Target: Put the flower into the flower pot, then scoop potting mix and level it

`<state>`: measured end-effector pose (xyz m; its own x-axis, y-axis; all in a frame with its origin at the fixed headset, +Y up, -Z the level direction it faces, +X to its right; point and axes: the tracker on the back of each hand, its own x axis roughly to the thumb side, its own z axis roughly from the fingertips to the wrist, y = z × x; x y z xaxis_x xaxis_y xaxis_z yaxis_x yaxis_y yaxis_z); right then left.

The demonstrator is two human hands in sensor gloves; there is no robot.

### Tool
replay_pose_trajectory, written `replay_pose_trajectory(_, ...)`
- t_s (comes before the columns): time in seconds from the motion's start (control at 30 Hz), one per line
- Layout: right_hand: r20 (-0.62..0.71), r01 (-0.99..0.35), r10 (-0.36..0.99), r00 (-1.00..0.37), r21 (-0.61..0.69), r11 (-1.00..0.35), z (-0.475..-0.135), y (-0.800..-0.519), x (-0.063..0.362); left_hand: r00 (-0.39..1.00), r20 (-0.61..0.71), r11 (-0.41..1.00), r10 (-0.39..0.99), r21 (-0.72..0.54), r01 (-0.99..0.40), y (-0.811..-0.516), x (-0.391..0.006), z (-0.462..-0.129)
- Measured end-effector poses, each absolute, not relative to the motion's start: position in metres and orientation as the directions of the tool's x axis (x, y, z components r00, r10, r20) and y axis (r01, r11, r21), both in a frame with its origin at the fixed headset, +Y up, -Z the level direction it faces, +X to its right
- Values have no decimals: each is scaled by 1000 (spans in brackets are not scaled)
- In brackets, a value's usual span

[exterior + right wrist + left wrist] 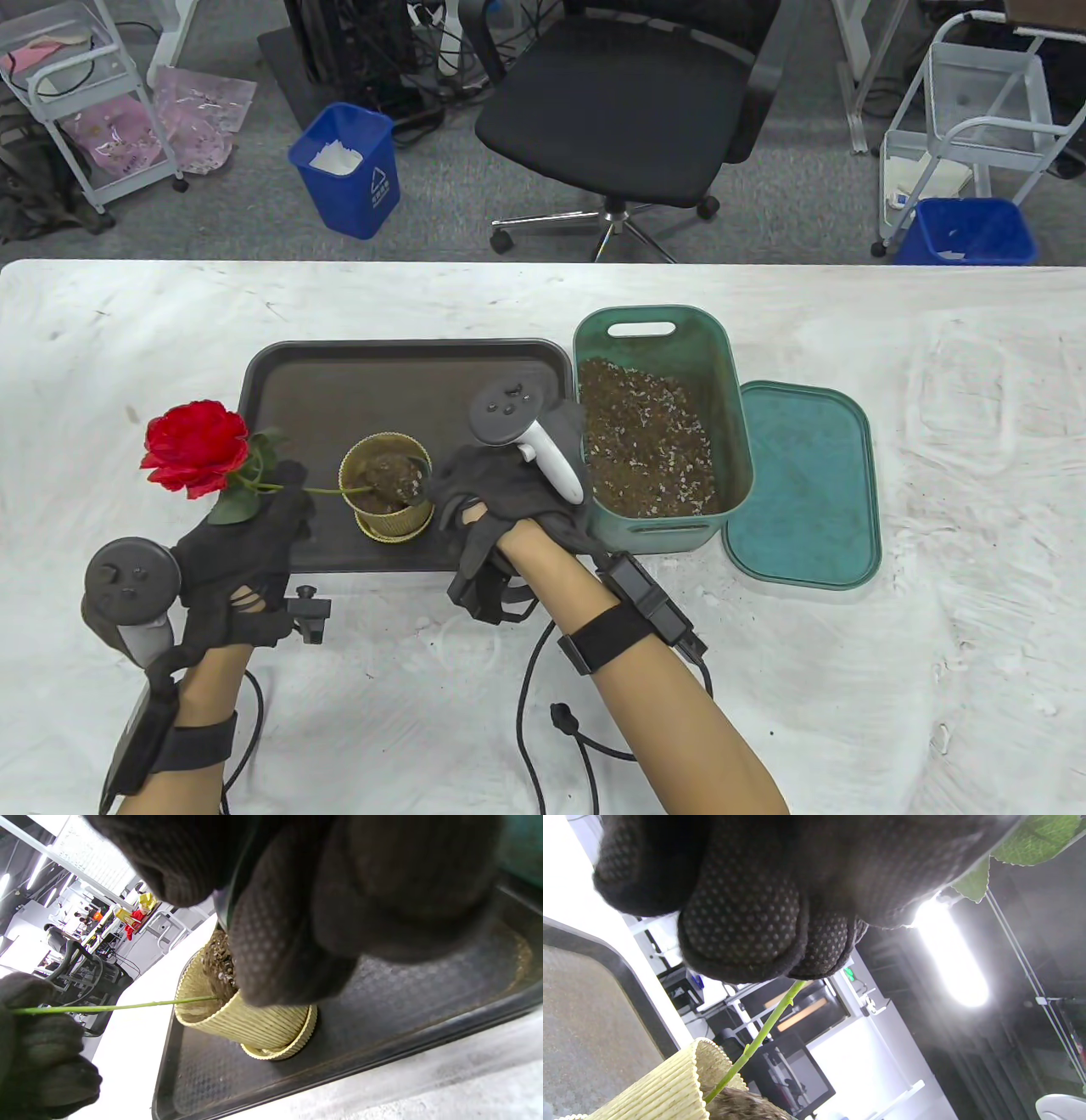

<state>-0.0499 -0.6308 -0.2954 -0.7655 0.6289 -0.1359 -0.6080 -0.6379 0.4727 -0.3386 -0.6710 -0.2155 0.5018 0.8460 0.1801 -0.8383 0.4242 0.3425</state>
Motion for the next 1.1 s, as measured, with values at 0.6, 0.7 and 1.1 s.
replay_pose_trajectory(0.6, 200, -267, 310, -929, 214, -939, -261, -609, -88, 505, 187, 428, 843, 336, -839, -671, -337, -216)
replay_pose_trajectory(0.7, 214, -248, 286, -934, 187, -950, -258, -606, -90, 505, 187, 428, 843, 336, -839, -671, -337, -216)
replay_pose_trajectory(1.1, 109, -362, 365, -925, 51, -931, -262, -553, -31, 504, 191, 428, 842, 331, -841, -670, -336, -216)
